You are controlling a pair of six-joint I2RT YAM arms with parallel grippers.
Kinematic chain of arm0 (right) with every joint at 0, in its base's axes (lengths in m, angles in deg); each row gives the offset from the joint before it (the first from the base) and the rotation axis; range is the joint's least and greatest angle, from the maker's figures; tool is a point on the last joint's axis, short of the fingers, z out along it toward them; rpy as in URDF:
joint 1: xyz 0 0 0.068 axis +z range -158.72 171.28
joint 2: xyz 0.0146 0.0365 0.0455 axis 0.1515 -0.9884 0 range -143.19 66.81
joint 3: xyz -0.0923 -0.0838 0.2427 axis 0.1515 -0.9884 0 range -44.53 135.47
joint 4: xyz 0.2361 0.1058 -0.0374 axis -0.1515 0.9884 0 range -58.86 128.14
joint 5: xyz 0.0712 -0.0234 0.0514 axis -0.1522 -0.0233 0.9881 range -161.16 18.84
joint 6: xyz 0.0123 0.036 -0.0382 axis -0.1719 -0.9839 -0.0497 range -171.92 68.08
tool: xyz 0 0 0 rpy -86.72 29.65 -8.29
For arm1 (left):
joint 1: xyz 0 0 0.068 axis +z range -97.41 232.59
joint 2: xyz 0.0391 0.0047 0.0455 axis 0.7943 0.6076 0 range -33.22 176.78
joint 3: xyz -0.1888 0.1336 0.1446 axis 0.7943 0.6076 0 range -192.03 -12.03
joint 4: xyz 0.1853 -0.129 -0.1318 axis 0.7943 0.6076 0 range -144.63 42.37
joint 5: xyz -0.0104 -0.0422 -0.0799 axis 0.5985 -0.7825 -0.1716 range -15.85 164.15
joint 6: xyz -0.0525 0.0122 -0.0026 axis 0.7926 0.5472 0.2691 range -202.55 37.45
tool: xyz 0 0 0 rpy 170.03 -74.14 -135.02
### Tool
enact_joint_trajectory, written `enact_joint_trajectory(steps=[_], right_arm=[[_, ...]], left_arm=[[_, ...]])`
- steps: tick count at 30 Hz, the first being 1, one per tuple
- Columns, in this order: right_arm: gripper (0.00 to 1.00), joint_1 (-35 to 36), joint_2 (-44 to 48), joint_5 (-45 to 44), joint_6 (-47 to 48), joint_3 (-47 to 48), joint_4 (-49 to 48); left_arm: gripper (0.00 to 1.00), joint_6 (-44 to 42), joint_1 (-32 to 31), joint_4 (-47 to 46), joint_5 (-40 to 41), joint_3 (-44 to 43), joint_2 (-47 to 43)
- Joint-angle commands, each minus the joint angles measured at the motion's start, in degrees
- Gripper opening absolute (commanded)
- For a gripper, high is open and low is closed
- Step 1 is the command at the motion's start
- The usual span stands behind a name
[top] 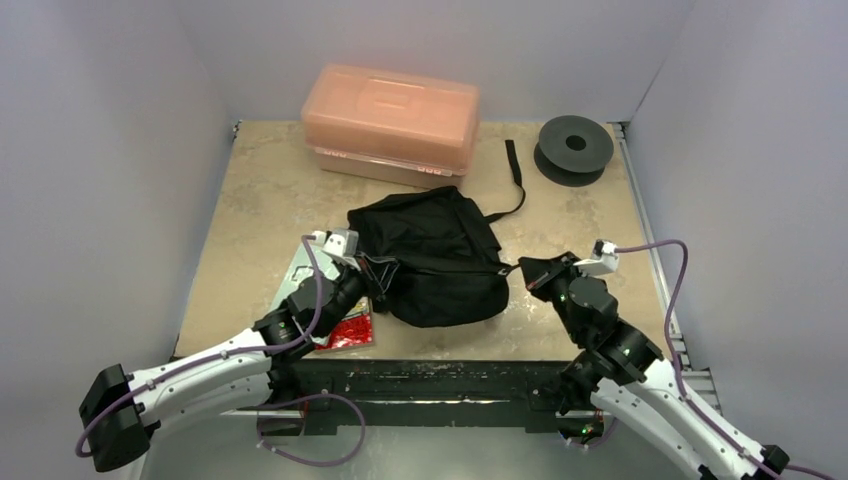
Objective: Pack the student bag
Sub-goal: Unzip the student bag at the center of the board.
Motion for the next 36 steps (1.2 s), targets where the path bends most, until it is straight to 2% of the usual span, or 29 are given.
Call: enact_joint_trajectory(steps=[1, 3, 6, 10, 13, 15, 16, 18, 19, 20, 24, 31, 34, 36], right_arm=[[0.0, -0.37, -1.5, -7.01, 7.0, -0.2, -3.02], [0.0, -0.36, -0.99, -0.97, 12.57, -0.71, -9.72], [0.0, -0.33, -3.28, 2.78, 18.18, 3.75, -10.0], [0.0, -0.35, -0.93, 12.09, 25.14, 5.46, -13.9], [0.0, -0.33, 0.13, 13.67, 26.47, 6.71, -13.32], [0.0, -0.38, 0.1, 13.75, 27.15, 7.81, -12.33], [0.0, -0.35, 0.18, 13.81, 27.34, 8.22, -11.94], [0.0, -0.35, 0.44, 14.14, 27.6, 8.89, -11.63], [0.0, -0.36, 0.44, 14.36, 27.64, 9.3, -11.42], [0.0, -0.37, 0.39, 14.6, 27.6, 9.59, -11.27], [0.0, -0.34, 0.23, 15.37, 27.52, 10.02, -11.59], [0.0, -0.35, 0.22, 15.73, 27.12, 10.52, -10.66], [0.0, -0.35, -0.19, 15.57, 26.86, 10.54, -10.02], [0.0, -0.34, -0.96, 14.96, 26.55, 10.85, -9.22]], left_arm=[[0.0, -1.66, 0.51, -7.68, -3.16, -0.05, -0.43], [0.0, -3.55, 0.51, -8.33, -9.73, -1.12, 0.87], [0.03, -6.46, 0.51, -4.71, -20.82, -5.26, 3.99], [0.37, -8.38, 0.45, 5.83, -28.85, -15.65, 10.46], [0.45, -9.24, 0.35, 14.11, -30.57, -23.65, 15.28], [0.5, -10.45, 0.05, 15.94, -31.55, -26.87, 17.06], [0.57, -10.94, -0.34, 15.75, -32.0, -27.74, 17.46], [0.79, -11.91, -0.93, 15.13, -32.65, -29.33, 18.13], [0.86, -12.76, -1.47, 15.27, -32.6, -30.38, 18.89], [0.87, -13.95, -2.07, 16.13, -32.55, -31.98, 20.07], [0.88, -18.07, -3.72, 20.25, -32.24, -37.8, 26.91], [0.74, -17.75, -3.73, 21.7, -35.01, -42.51, 36.18], [0.55, -17.57, -3.7, 21.91, -34.93, -43.17, 37.8], [0.28, -18.64, -3.72, 21.75, -35.3, -43.13, 37.41]])
